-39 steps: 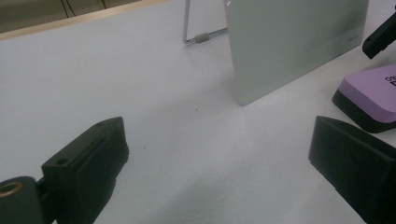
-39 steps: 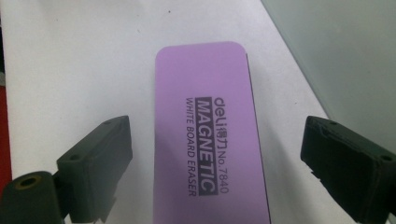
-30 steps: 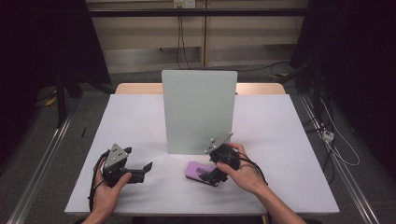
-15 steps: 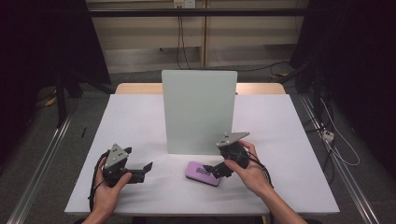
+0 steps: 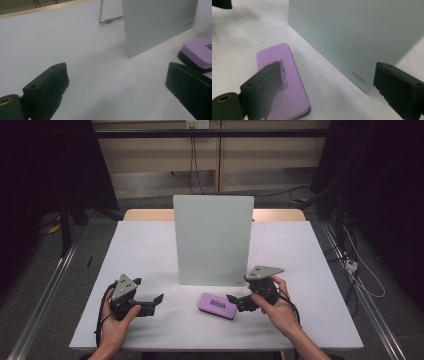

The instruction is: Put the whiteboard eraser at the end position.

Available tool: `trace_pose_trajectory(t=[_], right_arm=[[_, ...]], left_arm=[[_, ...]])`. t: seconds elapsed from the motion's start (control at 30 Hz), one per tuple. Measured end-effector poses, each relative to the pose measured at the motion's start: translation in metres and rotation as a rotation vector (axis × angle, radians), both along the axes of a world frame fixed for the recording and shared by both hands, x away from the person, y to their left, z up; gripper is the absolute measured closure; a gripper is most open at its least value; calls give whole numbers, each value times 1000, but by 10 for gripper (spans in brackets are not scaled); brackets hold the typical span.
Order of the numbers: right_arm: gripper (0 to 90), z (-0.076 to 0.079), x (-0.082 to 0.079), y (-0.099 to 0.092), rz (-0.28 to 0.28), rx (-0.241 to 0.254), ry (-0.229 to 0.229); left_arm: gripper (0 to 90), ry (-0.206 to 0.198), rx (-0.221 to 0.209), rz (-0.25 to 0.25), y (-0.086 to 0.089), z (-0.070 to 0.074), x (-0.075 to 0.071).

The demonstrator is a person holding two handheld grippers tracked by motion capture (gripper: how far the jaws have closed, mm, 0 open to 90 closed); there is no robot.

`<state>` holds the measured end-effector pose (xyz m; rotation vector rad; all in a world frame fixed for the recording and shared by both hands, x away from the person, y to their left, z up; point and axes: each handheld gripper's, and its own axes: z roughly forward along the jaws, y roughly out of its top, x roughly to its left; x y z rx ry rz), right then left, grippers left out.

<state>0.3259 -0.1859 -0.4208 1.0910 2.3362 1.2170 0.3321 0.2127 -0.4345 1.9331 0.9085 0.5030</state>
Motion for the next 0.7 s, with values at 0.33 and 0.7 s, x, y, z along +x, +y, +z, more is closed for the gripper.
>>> trace_pose_trajectory(t=[0.33,0.7], right_arm=[[86,-2,-14,-29,-91,22,-33],[91,-10,-29,-59,-183,53,-41]], left_arm=[[45,2,-8,14,0,1,-1],[45,13,-23,44,1,1,-2]])
